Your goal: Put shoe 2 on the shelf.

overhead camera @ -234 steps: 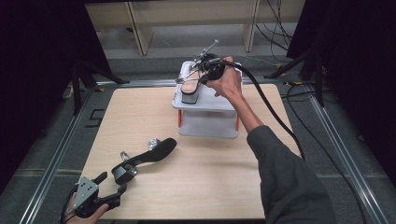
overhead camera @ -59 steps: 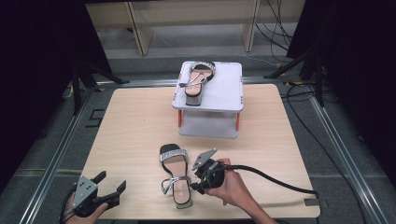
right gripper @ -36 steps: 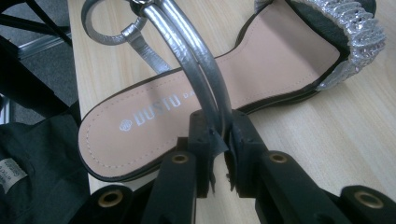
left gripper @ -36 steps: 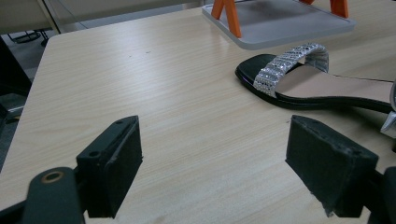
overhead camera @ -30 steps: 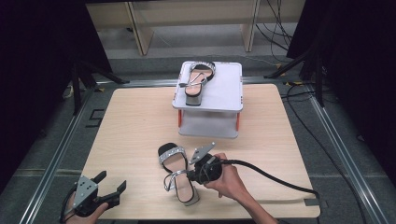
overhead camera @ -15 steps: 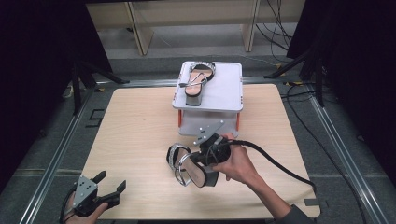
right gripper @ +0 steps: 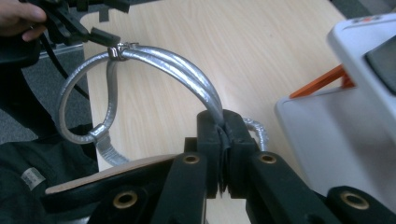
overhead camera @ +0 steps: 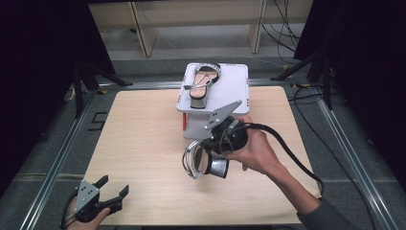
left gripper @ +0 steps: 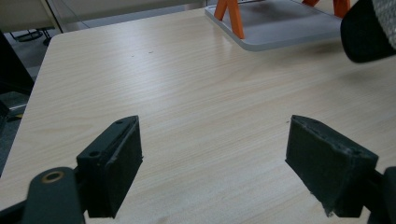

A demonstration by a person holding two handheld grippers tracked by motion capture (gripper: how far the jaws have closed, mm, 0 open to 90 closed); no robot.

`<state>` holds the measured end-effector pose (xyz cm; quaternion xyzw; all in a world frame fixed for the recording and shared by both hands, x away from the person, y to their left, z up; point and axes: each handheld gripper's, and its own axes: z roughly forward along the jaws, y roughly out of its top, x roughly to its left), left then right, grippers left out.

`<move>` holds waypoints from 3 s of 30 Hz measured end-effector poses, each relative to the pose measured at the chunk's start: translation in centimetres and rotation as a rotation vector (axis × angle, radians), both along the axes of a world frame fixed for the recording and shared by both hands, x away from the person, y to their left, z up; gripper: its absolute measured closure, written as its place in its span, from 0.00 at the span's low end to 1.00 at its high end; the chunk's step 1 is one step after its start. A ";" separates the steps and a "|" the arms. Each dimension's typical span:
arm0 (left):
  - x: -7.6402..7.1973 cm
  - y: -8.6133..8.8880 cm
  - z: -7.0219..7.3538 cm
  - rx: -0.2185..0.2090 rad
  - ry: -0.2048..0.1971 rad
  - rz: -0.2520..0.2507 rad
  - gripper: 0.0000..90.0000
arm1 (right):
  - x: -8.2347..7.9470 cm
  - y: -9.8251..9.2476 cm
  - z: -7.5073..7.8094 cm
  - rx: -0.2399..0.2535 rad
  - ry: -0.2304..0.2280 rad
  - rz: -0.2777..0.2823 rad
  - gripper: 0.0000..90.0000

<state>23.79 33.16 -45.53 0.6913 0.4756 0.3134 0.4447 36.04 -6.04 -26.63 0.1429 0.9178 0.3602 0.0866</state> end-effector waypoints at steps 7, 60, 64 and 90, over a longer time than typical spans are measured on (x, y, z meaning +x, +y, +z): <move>0.1 -0.1 -0.1 -0.008 -0.004 -0.009 0.20 | -0.2 -1.4 4.4 0.028 -0.018 -0.056 0.97; -0.1 -0.1 -0.1 -0.003 -0.005 -0.024 0.20 | 21.2 -4.2 13.3 -0.019 -0.222 -0.639 0.98; 0.0 -0.2 -0.2 -0.013 -0.006 -0.023 0.20 | 22.1 -4.1 12.8 -0.010 -0.223 -0.656 0.98; -0.1 -0.2 -0.1 -0.006 -0.004 -0.029 0.20 | 21.6 -3.8 9.7 0.003 -0.178 -0.635 0.97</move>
